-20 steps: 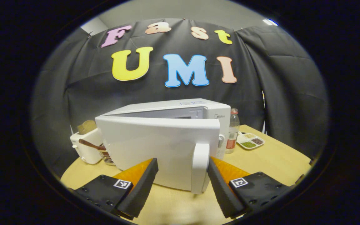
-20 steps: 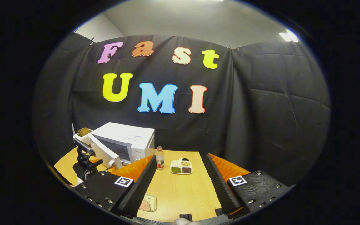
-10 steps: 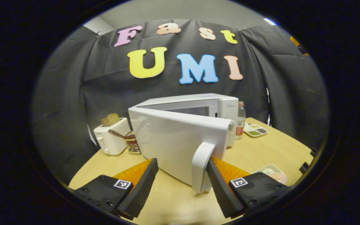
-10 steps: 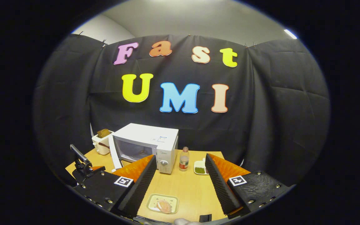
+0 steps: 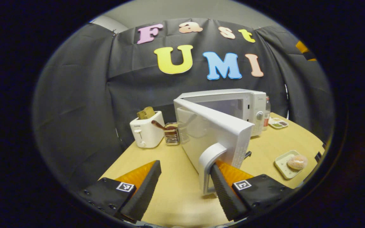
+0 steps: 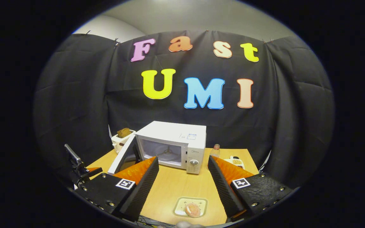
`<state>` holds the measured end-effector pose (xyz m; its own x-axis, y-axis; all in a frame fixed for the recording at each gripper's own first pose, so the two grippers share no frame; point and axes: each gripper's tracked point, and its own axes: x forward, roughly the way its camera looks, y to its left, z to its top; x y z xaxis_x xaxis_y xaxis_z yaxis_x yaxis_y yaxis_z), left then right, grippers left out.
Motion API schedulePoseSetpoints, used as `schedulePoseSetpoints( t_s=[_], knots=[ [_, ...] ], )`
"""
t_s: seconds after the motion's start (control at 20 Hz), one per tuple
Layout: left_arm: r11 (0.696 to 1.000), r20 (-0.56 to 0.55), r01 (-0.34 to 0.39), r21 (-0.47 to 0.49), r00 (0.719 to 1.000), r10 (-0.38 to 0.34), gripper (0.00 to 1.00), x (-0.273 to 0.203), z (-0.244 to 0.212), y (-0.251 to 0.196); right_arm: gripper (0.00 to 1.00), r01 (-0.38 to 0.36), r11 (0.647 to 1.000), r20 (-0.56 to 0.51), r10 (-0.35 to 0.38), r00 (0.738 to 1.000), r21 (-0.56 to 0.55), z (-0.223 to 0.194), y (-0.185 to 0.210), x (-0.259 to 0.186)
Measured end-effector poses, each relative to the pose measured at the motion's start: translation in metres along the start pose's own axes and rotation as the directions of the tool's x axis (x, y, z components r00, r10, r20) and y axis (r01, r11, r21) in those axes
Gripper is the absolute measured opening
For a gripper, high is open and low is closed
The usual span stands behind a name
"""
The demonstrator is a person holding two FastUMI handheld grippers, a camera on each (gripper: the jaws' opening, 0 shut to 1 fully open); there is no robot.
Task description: Open the microwave oven with the left hand, put the food in, and close the microwave oven.
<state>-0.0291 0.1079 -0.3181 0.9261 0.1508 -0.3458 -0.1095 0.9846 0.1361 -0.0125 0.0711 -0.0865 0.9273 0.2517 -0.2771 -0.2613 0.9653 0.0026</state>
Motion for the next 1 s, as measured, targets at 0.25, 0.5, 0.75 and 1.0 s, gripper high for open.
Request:
schedulePoseSetpoints(
  t_s=[0.25, 0.5, 0.75, 1.0],
  knots=[
    [0.999, -0.027, -0.042, -0.029, 0.999, 0.041, 0.98, -0.014, -0.012, 0.034, 0.95, -0.025, 1.0, -0.022, 0.025, 0.999, 0.0, -0.013, 0.016, 0.0],
    [0.992, -0.021, -0.119, 0.046, 0.992, 0.121, 1.0, -0.032, -0.012, 0.074, 0.96, -0.023, 1.0, -0.039, 0.024, 0.999, 0.01, -0.025, 0.015, 0.003],
    [0.989, 0.003, -0.146, 0.032, 0.989, 0.146, 0.95, -0.045, 0.0, 0.073, 0.95, -0.046, 0.999, -0.036, 0.045, 0.998, -0.019, -0.032, 0.01, 0.004],
    [0.989, 0.019, -0.145, 0.027, 0.989, 0.144, 0.94, -0.091, 0.025, 0.041, 0.95, -0.079, 0.994, -0.132, 0.068, 0.989, -0.08, -0.092, -0.02, -0.001]
  ],
)
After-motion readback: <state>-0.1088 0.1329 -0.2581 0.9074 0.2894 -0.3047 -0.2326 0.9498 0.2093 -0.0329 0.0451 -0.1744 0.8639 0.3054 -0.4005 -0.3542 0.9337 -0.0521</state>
